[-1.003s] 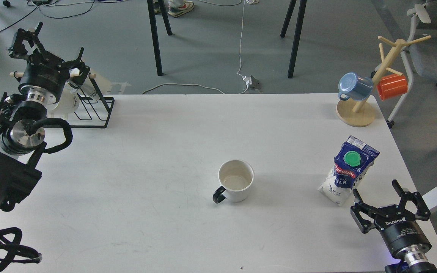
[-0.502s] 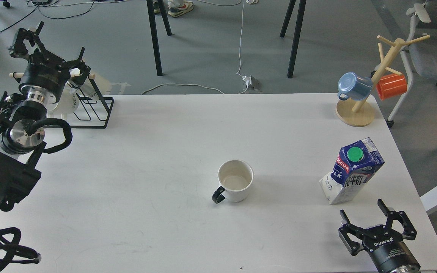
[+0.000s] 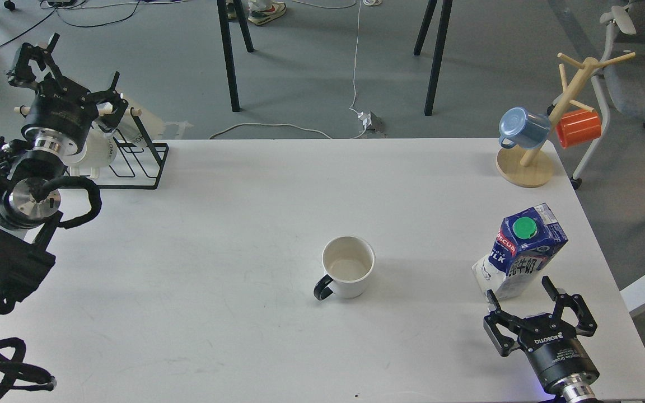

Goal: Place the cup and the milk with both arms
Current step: 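Grasp the blue-and-white milk carton with the right gripper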

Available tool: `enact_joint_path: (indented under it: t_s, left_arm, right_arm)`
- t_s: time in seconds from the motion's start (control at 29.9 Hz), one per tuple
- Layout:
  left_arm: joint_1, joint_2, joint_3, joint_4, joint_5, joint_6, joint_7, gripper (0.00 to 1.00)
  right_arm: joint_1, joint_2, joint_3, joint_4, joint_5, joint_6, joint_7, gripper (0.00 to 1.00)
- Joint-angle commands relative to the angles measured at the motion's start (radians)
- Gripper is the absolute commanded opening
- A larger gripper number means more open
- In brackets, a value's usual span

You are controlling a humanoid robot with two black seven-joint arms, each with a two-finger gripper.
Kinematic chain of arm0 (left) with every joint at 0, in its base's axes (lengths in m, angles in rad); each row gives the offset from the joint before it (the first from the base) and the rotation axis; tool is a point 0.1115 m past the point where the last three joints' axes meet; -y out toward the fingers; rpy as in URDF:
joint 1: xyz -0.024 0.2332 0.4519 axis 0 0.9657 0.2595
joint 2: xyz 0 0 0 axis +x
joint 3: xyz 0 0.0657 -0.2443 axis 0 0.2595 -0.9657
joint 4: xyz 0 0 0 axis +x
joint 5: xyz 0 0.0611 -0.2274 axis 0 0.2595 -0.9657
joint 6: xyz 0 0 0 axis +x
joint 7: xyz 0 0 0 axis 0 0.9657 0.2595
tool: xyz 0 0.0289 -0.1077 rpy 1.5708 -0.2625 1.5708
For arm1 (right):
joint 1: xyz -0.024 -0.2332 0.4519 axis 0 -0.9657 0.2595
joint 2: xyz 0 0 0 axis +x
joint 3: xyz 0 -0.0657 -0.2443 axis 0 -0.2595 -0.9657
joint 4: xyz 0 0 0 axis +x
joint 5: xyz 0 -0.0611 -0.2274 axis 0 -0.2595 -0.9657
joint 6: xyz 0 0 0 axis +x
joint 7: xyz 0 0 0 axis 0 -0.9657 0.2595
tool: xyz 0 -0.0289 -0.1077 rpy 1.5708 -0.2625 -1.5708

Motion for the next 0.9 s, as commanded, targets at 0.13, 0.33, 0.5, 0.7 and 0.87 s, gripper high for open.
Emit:
enact_joint_path:
  t_s: [0.13, 0.33, 0.5, 0.7, 0.87]
  left_arm:
    - [0.006, 0.014, -0.002, 0.0, 0.0, -0.001, -0.002, 1.0]
    - [0.006, 0.013, 0.0, 0.0, 0.0, -0.001, -0.002, 1.0]
    - [0.008, 0.014, 0.0, 0.0, 0.0, -0.001, -0.002, 1.0]
    - [0.009, 0.025, 0.0, 0.002, 0.002, -0.024, -0.002, 1.0]
    - [0.011, 0.028, 0.0, 0.003, 0.002, -0.026, -0.002, 1.0]
  right_arm:
    - [0.004, 0.001, 0.037, 0.0, 0.0, 0.0, 0.005, 0.99]
    - [0.013, 0.005, 0.046, 0.0, 0.002, 0.0, 0.003, 0.99]
    - [0.038, 0.005, 0.04, 0.0, 0.002, 0.0, 0.003, 0.99]
    - [0.073, 0.005, 0.036, -0.003, 0.0, 0.0, 0.003, 0.99]
    - [0.09, 0.005, 0.032, -0.003, -0.001, 0.0, 0.003, 0.99]
